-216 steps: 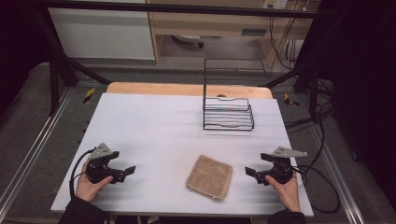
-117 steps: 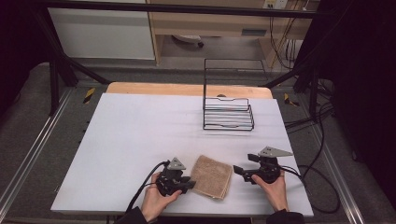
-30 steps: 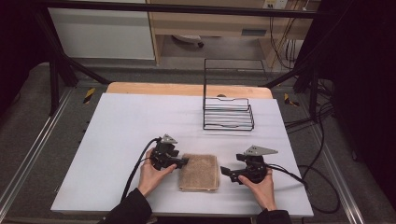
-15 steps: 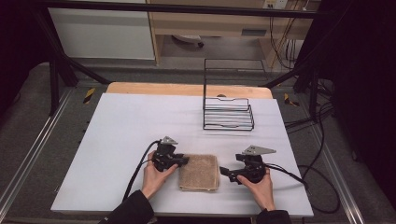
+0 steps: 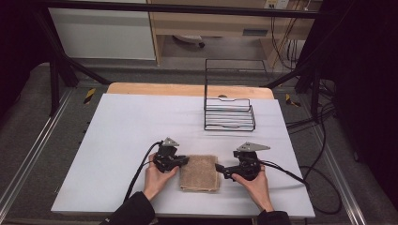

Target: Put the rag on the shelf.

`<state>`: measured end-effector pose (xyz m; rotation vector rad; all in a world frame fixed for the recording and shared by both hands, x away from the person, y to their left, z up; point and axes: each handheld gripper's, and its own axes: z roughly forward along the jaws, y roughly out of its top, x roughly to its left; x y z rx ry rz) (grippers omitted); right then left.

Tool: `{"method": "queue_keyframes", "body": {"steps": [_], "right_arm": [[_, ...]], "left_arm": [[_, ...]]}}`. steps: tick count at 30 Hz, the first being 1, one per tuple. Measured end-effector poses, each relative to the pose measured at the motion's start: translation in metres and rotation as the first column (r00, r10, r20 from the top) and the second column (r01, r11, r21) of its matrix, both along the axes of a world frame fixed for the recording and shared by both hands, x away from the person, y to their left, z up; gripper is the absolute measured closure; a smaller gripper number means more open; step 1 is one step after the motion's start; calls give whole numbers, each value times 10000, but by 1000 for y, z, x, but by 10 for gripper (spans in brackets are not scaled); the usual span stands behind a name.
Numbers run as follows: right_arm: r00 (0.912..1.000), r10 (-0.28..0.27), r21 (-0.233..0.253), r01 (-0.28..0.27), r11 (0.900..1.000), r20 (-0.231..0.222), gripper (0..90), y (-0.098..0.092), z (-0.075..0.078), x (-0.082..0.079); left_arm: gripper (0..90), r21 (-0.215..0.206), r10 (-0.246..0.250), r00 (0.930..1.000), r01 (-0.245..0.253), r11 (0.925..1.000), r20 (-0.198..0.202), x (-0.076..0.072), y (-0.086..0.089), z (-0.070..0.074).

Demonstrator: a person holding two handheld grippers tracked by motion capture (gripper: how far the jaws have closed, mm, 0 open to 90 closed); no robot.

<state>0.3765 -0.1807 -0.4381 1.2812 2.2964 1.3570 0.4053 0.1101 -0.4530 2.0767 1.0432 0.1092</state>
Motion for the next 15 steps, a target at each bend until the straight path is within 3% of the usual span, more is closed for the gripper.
{"method": "queue_keyframes", "body": {"steps": [7, 10, 15], "right_arm": [[9998, 163, -477, -167, 9987, -92, 64, 19, 2, 13], [9989, -115, -445, 94, 9990, -461, 155, 28, -3, 23], [9991, -90, -1117, 43, 9937, -420, 320, 33, -10, 24]], "left_arm": [[815, 184, -86, 9997, 82, 9998, 245, -2, -2, 0], [814, 298, -100, 9992, 89, 9995, 394, -3, -3, 0], [815, 316, -154, 9992, 142, 9994, 377, -2, -3, 0]]}}
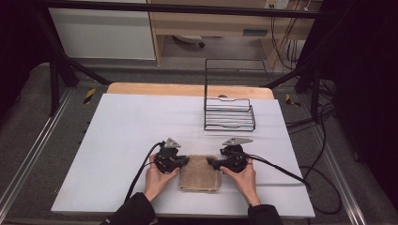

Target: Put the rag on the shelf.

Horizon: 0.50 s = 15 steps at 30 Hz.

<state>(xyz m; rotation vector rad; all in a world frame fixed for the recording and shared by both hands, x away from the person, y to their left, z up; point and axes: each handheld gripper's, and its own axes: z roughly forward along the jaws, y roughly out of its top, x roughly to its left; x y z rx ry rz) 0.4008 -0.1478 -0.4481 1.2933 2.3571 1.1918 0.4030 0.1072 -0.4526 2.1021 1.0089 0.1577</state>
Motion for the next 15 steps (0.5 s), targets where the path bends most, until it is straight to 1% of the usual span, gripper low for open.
{"method": "queue_keyframes", "body": {"steps": [1, 2, 5, 7, 11, 12, 13, 15], "right_arm": [[10000, 21, -84, -21, 10000, 49, 356, 0, -1, -1], [10000, 26, -92, -26, 10000, 7, 394, 0, -1, -1], [9997, 66, -35, -67, 10000, -252, 482, 1, -1, -3], [9989, 132, -81, -136, 9999, -449, 524, 1, -3, -3], [9968, 166, 98, -158, 9998, -782, 592, 2, -3, -3], [9968, 166, 98, -158, 9998, -782, 592, 2, -3, -3], [9965, 117, 117, -108, 9999, -829, 629, 2, -3, -4], [9956, 137, 161, -122, 9998, -928, 665, 2, -3, -5]], "left_arm": [[814, 10, -23, 10000, 23, 10000, -12, 0, 0, 0], [814, 42, -51, 10000, 51, 10000, 5, 0, 0, 0], [815, 43, -70, 10000, 70, 10000, 15, 0, 0, 0], [814, -6, -68, 10000, 68, 10000, -20, 1, 1, 0], [814, -6, -93, 10000, 93, 10000, -23, 1, 1, 0], [814, -6, -93, 10000, 93, 10000, -23, 1, 1, 0], [814, 53, -112, 9999, 112, 9999, 42, 0, 0, 0], [813, 57, -117, 9999, 116, 9999, 67, 0, 0, 0]]}}
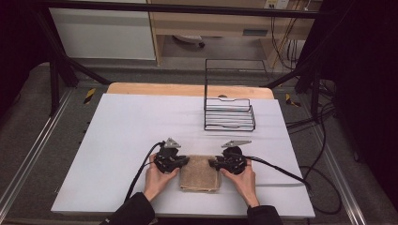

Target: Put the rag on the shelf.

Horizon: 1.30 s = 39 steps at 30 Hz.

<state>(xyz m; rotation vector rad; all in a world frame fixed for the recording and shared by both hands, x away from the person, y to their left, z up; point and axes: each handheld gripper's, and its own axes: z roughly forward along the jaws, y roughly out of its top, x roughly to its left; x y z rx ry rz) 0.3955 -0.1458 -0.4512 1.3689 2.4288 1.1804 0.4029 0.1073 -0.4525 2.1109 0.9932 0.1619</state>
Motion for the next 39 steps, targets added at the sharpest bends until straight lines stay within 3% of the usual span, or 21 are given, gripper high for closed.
{"method": "queue_keyframes", "body": {"steps": [1, 3, 7, 19, 25, 39], "right_arm": [[10000, 0, 0, 0, 10000, 0, 665, 0, 0, 0], [9995, 110, 217, -104, 9997, -300, 748, 1, -1, -1], [9988, 82, 343, -66, 9994, -475, 790, 1, -1, -1], [9985, 12, 480, 14, 9988, -550, 822, 1, 2, 0], [9993, 13, 675, 12, 9977, -366, 823, -1, 6, -2], [9986, -60, 1490, -19, 9888, 523, 823, -9, 26, -12]], "left_arm": [[813, 14, -1, 10000, 1, 10000, 29, 0, 0, 0], [812, 52, -23, 10000, 23, 10000, 75, -1, 0, 0], [812, 43, -37, 10000, 37, 10000, 90, -1, 0, 0], [840, -280, 120, 9998, -125, 9995, -159, 0, 2, 0], [847, -526, 104, 9999, -109, 9986, -97, -1, 5, 5], [849, -1197, -37, 9971, 127, 9927, 755, -12, 13, 36]]}}
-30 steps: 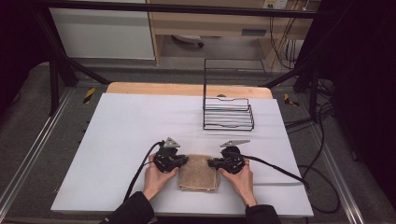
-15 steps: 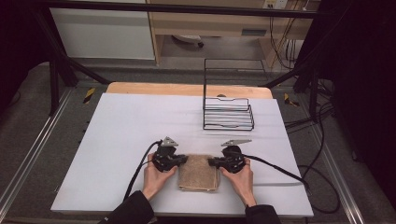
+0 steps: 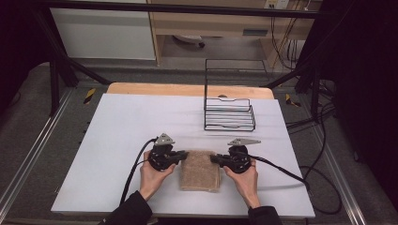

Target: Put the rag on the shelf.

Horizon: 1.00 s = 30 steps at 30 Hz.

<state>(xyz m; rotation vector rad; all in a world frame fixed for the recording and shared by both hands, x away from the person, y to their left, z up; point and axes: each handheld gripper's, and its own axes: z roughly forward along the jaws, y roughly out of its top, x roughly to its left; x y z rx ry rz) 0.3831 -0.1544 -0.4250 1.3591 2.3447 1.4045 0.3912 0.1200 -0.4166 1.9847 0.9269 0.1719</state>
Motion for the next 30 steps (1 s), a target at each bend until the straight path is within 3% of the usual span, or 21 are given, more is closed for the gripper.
{"method": "queue_keyframes", "body": {"steps": [13, 30], "right_arm": [[9954, -42, 305, 13, 9995, 956, 823, -6, 25, -11], [9788, -28, 422, -60, 9991, 2049, 825, -6, 45, -21]], "left_arm": [[850, -440, 37, 9972, -4, 9990, 747, -11, 0, 21], [851, -1035, 226, 9897, -79, 9946, 1416, -21, 6, 42]]}}
